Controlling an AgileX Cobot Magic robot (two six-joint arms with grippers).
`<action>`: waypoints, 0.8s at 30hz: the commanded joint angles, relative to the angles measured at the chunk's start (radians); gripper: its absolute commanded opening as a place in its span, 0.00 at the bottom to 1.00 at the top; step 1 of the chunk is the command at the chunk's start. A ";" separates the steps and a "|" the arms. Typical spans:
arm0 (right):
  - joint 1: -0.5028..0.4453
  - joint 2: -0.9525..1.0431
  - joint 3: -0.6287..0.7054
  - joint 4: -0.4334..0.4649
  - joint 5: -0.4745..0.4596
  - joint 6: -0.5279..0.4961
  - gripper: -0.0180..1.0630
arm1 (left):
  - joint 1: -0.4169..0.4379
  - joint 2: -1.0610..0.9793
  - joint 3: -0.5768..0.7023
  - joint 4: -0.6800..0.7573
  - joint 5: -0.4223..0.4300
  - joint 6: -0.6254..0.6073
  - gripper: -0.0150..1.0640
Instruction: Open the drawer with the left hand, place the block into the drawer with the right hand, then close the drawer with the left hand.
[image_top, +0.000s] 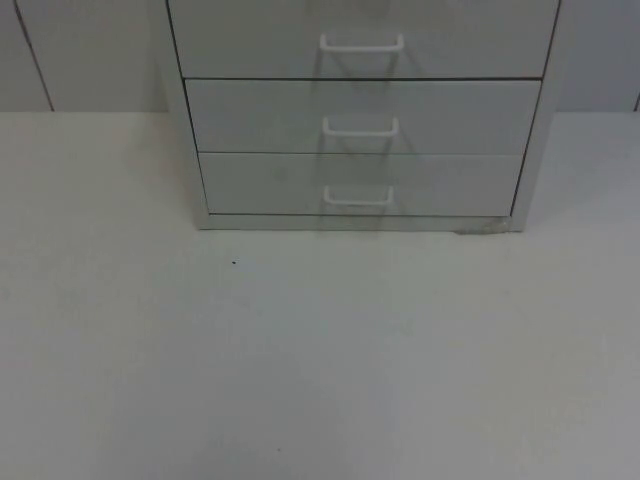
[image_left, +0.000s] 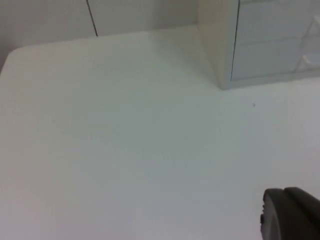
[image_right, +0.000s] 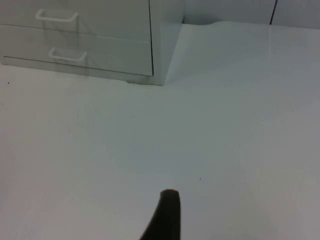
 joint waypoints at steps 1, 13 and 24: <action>0.000 -0.003 0.009 0.001 0.002 -0.002 0.71 | -0.003 -0.004 0.007 0.011 0.008 -0.002 0.01; 0.000 -0.003 0.009 0.001 0.002 -0.002 0.71 | -0.003 -0.004 0.007 0.016 0.006 -0.010 0.03; 0.000 -0.003 0.009 -0.001 0.002 0.004 0.99 | -0.003 -0.004 0.007 0.089 0.000 -0.130 0.69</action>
